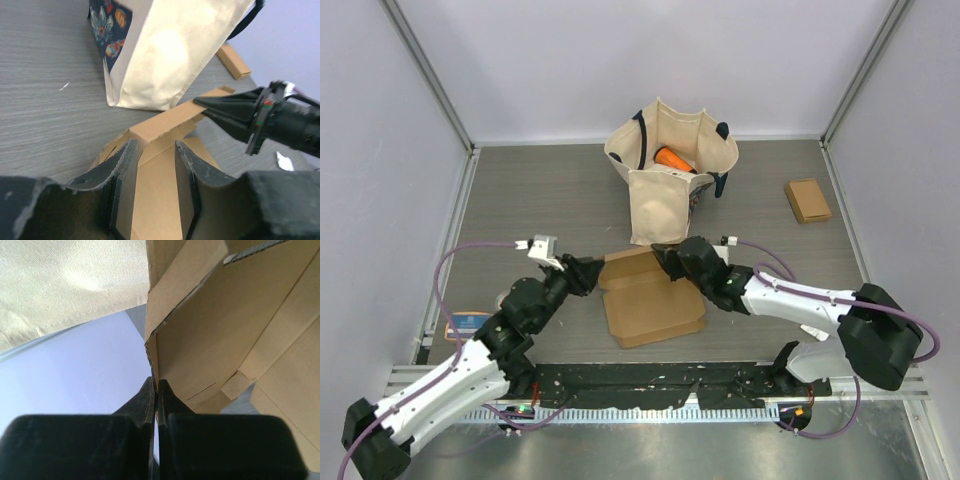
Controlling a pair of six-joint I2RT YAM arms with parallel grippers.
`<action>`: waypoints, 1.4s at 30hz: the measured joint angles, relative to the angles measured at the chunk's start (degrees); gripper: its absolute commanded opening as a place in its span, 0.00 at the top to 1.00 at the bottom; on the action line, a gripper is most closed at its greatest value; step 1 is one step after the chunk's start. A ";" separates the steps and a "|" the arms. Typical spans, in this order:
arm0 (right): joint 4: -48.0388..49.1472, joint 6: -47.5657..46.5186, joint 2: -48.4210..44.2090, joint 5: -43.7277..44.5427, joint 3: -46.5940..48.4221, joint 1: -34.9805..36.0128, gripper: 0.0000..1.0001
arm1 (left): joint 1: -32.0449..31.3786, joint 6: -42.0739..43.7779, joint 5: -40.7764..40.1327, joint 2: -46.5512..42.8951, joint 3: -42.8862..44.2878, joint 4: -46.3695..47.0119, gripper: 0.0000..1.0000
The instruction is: Fold the paper box
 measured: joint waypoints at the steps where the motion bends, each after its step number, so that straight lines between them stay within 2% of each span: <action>1: 2.16 -1.31 -0.55 0.02 -1.46 0.00 0.99 | 0.00 -1.11 0.22 -2.69 1.03 -3.37 0.55; 4: 8.26 -4.81 -1.88 0.09 -5.38 -0.04 0.97 | 0.00 -3.80 -0.81 -10.03 3.61 -12.09 0.38; 7: 12.52 -7.93 -2.14 0.04 -7.63 -0.09 0.97 | 0.00 -6.54 -3.54 -12.70 5.46 -17.49 0.39; 9: 14.34 -9.86 -2.14 0.02 -8.33 -0.13 0.98 | 0.00 -8.70 -5.95 -9.49 6.91 -21.33 0.41; 12: 17.57 -13.29 -2.14 0.07 -9.86 -0.35 0.99 | 0.02 -11.39 -9.99 0.55 9.66 -26.95 0.43; 16: 20.65 -16.26 -2.14 0.09 -11.28 -0.48 0.99 | 0.00 -11.63 -13.62 9.86 11.56 -31.61 0.39; 22: 25.16 -17.90 -2.14 0.33 -13.75 -0.87 0.99 | 0.00 -11.45 -15.13 8.44 10.51 -30.95 0.48; 26: 28.22 -18.16 -2.14 0.20 -15.43 -0.92 0.99 | 0.00 -12.39 -16.44 8.57 9.49 -30.99 0.38; 28: 28.65 -18.38 -2.14 0.02 -15.54 -1.22 0.99 | 0.00 -12.90 -17.14 7.63 9.25 -31.43 0.39; 32: 28.61 -18.75 -2.16 -0.24 -15.54 -1.97 0.99 | 0.02 -11.10 -18.29 -1.29 8.70 -32.70 0.39; 35: 28.30 -18.78 -2.32 -0.59 -15.54 -2.47 0.99 | 0.02 -8.92 -21.97 -3.63 11.74 -35.93 0.41; 38: 27.34 -18.80 -2.97 -0.96 -15.54 -3.19 0.99 | 0.74 -7.19 -23.61 -0.26 14.49 -35.82 0.42; 42: 26.73 -18.71 -3.34 -1.31 -15.54 -3.80 0.99 | 3.02 -6.58 -18.47 11.74 14.99 -32.17 0.42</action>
